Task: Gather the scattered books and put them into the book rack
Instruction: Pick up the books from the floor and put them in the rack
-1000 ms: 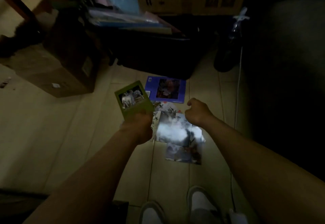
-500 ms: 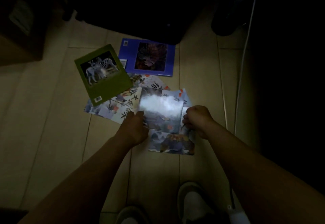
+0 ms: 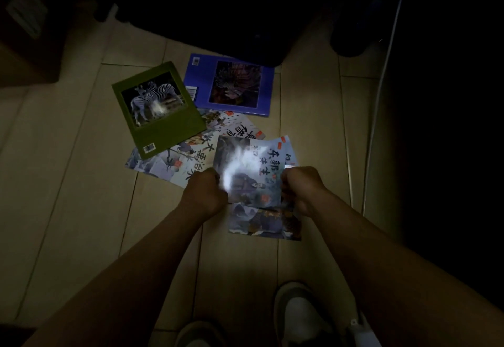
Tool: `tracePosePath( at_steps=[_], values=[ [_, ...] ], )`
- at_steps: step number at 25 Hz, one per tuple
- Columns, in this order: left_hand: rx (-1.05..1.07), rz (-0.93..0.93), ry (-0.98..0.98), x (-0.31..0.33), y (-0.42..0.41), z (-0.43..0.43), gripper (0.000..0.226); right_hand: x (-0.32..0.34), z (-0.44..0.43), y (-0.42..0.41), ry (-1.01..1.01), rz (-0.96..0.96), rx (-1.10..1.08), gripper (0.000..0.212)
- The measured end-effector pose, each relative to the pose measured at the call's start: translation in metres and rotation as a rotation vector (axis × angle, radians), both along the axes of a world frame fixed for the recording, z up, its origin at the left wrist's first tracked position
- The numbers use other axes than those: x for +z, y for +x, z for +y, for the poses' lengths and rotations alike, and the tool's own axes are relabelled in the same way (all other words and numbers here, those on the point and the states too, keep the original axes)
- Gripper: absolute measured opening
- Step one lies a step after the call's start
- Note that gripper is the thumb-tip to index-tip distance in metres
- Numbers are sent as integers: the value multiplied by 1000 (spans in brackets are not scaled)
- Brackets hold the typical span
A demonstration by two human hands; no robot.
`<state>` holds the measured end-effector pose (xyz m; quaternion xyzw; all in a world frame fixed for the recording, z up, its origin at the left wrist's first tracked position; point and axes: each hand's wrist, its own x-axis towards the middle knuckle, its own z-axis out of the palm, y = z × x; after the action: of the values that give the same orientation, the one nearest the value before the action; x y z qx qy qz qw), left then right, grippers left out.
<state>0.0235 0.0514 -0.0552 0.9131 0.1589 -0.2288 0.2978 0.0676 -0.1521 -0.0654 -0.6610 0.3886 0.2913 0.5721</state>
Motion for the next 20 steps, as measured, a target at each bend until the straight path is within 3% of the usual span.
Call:
tracePosePath(
  at_steps=[3,9,13,16,20],
  values=[
    [45,1,-3,0,0,3,24,-6,-1,-1,-204,-78,182,23],
    [30,20,-31,-3,-1,-1,38,-13,-5,-9,-109,-200,231,32],
    [15,51,-8,1,3,-7,58,3,-10,-8,-188,-225,220,54],
    [-73,-29,51,17,15,-9,73,17,-13,-3,-206,-342,373,44],
    [-229,-120,-27,58,32,-4,91,47,-8,8,-95,-448,688,46]
  ],
)
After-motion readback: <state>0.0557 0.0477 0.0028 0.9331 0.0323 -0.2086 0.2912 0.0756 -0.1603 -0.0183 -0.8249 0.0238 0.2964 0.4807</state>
